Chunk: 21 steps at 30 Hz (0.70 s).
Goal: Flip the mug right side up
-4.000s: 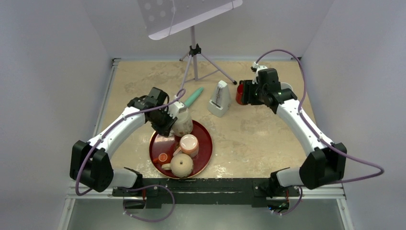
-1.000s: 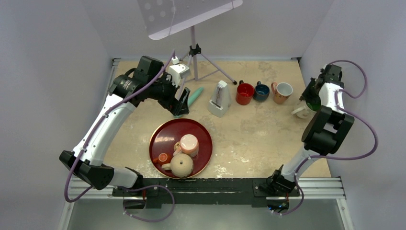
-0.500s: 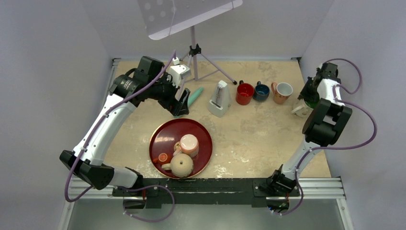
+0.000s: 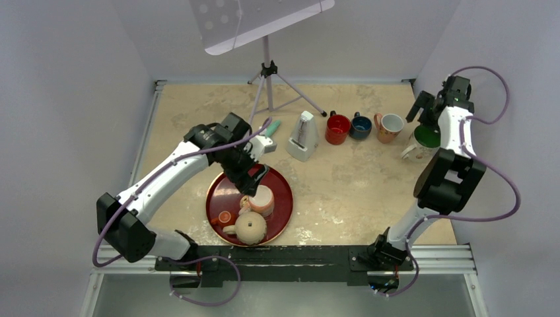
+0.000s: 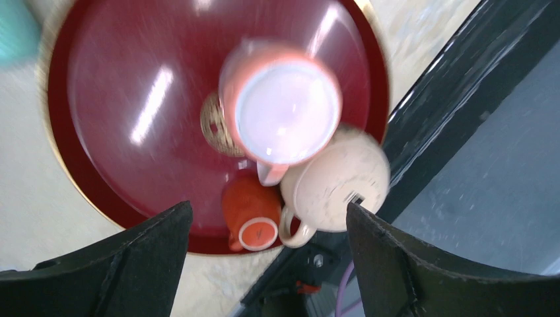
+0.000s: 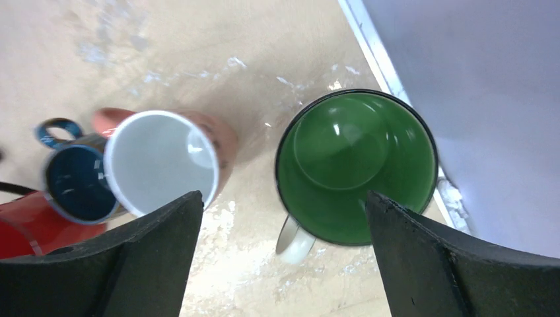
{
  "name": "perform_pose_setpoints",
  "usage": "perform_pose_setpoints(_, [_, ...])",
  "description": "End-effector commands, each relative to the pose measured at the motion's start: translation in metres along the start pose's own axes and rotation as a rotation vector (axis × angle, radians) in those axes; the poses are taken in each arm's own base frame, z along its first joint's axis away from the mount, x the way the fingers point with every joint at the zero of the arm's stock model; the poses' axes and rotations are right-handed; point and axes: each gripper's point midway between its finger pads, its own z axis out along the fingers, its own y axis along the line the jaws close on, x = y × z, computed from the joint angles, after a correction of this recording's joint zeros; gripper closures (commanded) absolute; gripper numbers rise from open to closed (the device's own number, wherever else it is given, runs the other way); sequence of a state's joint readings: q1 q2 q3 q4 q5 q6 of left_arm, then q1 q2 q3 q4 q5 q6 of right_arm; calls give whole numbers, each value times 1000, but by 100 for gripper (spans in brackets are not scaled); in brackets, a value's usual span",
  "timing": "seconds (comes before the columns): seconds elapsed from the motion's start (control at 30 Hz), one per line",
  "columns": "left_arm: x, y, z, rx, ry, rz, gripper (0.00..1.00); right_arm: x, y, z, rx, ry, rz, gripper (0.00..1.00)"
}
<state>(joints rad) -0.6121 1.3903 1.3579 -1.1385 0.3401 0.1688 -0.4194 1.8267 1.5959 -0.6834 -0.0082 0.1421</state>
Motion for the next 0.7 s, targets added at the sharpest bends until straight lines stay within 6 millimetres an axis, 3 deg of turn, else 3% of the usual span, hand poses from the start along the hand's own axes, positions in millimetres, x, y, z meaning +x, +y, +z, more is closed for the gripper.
perform_pose_setpoints(0.0, [43,15,20,-104,126,7,13,-32,22,-58,0,-172,-27,4])
perform_pose_setpoints(0.1, [33,19,34,-128,124,40,22,-28,48,-72,-76,-201,-56,5])
perform_pose_setpoints(0.23, [41,13,52,-75,219,96,27,-22,74,-90,-191,-244,-73,6])
perform_pose_setpoints(0.47, [41,24,78,-90,233,169,22,-9,72,-106,-211,-262,-76,6])
perform_pose_setpoints(0.67, [6,61,93,-254,144,226,22,-6,71,-114,-215,-272,-86,6])
